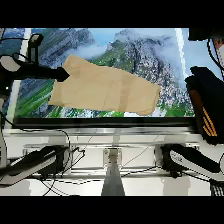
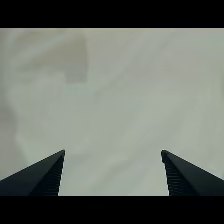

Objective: Fold the clothes and pants, and hang the long-sleeved shirts on hangers.

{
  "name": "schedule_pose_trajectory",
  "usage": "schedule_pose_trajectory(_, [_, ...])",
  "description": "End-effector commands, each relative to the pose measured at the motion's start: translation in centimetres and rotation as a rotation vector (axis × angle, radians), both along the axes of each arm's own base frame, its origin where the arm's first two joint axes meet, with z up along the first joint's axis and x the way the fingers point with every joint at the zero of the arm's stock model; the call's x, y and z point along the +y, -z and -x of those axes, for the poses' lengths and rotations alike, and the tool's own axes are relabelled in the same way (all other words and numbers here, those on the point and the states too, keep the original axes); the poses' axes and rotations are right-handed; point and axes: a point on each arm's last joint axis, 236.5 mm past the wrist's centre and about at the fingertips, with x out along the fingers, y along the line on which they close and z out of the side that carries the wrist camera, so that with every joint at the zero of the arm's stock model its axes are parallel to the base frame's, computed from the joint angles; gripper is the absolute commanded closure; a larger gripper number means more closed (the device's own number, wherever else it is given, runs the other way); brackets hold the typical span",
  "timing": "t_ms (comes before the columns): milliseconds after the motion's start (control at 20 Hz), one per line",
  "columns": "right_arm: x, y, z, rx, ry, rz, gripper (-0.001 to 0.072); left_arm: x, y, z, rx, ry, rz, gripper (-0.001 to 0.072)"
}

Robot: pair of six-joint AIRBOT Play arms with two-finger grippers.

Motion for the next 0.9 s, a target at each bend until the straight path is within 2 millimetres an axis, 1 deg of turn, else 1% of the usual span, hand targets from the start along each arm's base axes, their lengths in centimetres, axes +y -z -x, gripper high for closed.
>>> schedule_pose_trajectory(0, [0.1,-0.3,-0.3,-0.018,-0.001,-0.005,0.0703,-0.4,-0.8,-0.9,-0.037,-0.027,0.035,0.0010])
schedule_pose_trajectory(50, [-0.1,-1.0,-1.0,-0.060,0.008,-0.003,0.0703,-0.4,-0.8,-0.9,-0.036,-0.026,0.035,0.0010])
schedule_pose_trajectory(100, [-1.0,-1.1,-1.2,-0.069,0.030,0.018,0.0703,-0.4,-0.8,-0.9,-0.037,-0.026,0.034,0.0010])
schedule_pose_trajectory(200, [-3.2,0.0,-0.5,-0.011,0.080,0.064,0.0702,-0.3,-0.7,-0.9,-0.036,-0.026,0.033,0.0010])
schedule_pose_trajectory(300, [-5.8,2.0,1.1,0.102,0.142,0.076,0.0703,-0.4,-0.5,-0.5,-0.018,-0.017,0.031,0.0009])
schedule_pose_trajectory(350, [-7.5,3.2,1.8,0.156,0.185,0.078,0.0703,-0.4,-0.5,-0.3,-0.013,-0.014,0.032,0.0010])
schedule_pose_trajectory(400, [-9.2,5.0,3.1,0.239,0.228,0.084,0.0703,-0.5,-0.5,-0.2,-0.008,-0.012,0.034,0.0010])
schedule_pose_trajectory(450, [-10.8,7.2,4.6,0.338,0.271,0.074,0.0704,-0.5,-0.5,0.0,-0.002,-0.012,0.036,0.0011])
schedule_pose_trajectory(500, [-11.8,9.5,6.1,0.429,0.305,0.045,0.0704,-0.6,-0.6,0.1,0.008,-0.026,0.046,0.0010])
schedule_pose_trajectory(550, [-12.0,12.1,7.5,0.520,0.322,-0.018,0.0704,-0.6,-0.8,0.3,0.011,-0.030,0.050,0.0010])
schedule_pose_trajectory(600, [-11.2,14.7,8.7,0.600,0.312,-0.096,0.0704,-0.6,-1.2,0.4,0.003,-0.031,0.051,0.0010])
schedule_pose_trajectory(650, [-9.7,17.6,10.4,0.697,0.280,-0.184,0.0705,-0.6,-1.7,0.5,-0.012,-0.032,0.050,0.0010])
schedule_pose_trajectory(750, [-6.2,22.4,13.8,0.862,0.216,-0.336,0.0704,-0.2,-2.7,0.6,-0.036,-0.042,0.049,0.0011])
schedule_pose_trajectory(800, [-4.1,24.6,15.6,0.931,0.149,-0.396,0.0704,0.3,-3.0,0.6,-0.045,-0.052,0.049,0.0010])
schedule_pose_trajectory(850, [-2.3,26.2,17.2,0.983,0.095,-0.453,0.0704,0.6,-3.1,0.7,-0.047,-0.060,0.049,0.0010])
